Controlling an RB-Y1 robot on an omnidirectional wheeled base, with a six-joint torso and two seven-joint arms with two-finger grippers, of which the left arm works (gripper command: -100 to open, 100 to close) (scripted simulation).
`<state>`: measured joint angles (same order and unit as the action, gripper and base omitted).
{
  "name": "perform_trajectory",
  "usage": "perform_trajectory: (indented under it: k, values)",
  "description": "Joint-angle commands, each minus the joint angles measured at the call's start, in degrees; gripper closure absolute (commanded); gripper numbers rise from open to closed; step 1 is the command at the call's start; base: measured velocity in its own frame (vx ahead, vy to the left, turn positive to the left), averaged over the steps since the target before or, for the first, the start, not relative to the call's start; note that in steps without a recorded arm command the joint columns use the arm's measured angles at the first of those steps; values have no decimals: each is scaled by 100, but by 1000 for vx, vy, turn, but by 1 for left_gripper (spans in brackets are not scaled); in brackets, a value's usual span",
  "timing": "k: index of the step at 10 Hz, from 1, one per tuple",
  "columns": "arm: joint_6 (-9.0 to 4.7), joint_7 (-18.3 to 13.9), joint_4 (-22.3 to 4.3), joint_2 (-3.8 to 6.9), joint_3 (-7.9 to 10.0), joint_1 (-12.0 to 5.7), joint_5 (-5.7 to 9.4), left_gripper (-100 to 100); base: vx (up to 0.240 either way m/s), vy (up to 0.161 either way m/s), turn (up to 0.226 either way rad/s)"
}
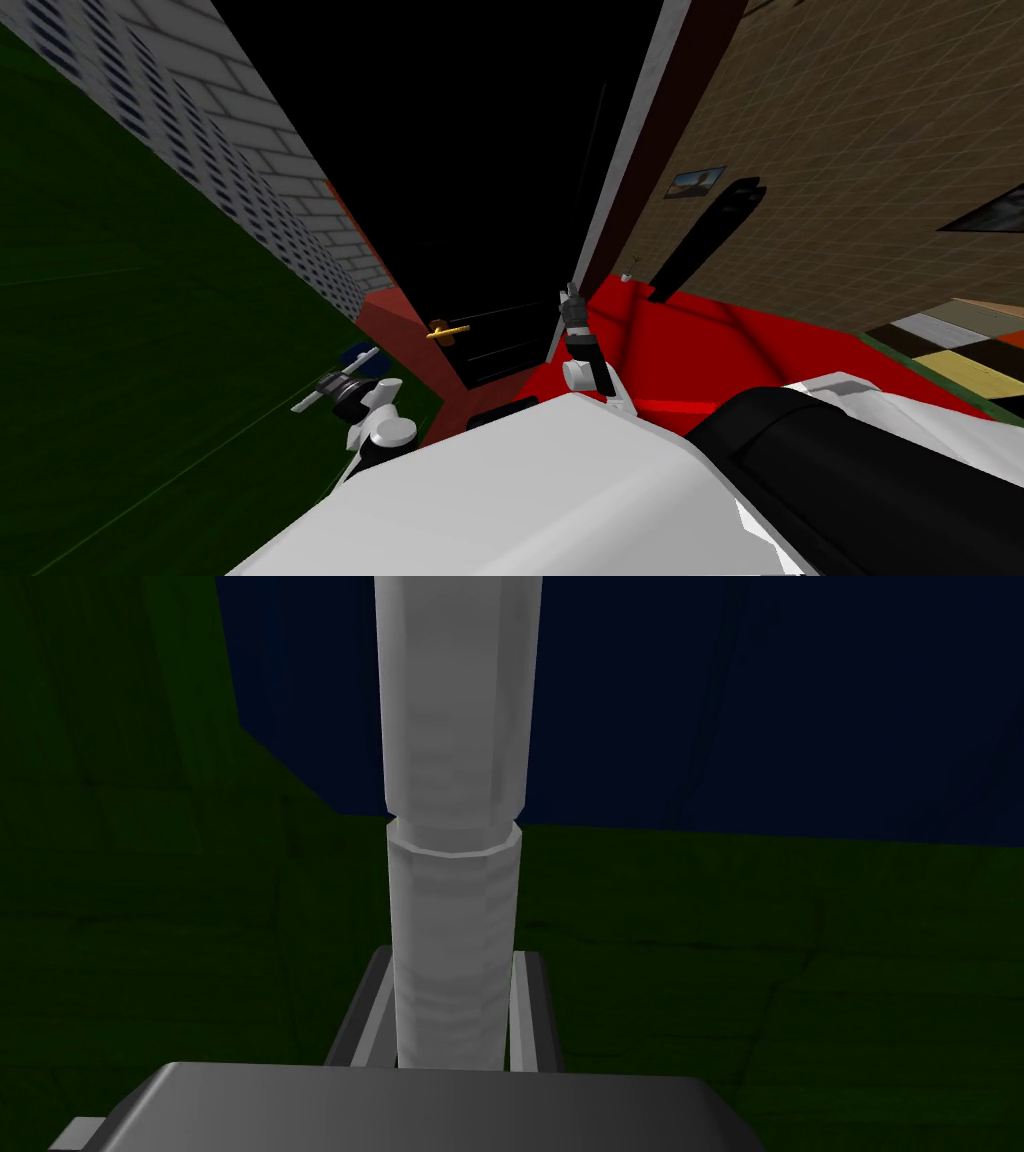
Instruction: Push the door open
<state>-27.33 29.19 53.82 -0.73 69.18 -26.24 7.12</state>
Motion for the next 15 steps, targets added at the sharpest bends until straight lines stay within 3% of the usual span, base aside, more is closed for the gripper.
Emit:
perform_trajectory:
  k: [1,3,4,6,7,11,12,15]
  values:
    - [-83,88,48,85,195,-23,40,100,-45,81,-138]
    - [-112,119,64,108,262,-37,54,100,-38,85,-96]
    - [-174,185,98,152,401,-67,84,100,-29,82,-142]
    - [-174,185,98,152,401,-67,84,100,1,63,-39]
    - [-247,263,137,195,564,-107,119,100,-6,57,-135]
    - [-421,448,227,262,948,-214,201,100,-17,97,-146]
    - [-421,448,227,262,948,-214,201,100,-4,69,-42]
    - [-567,603,301,291,1265,-309,270,100,-8,74,-129]
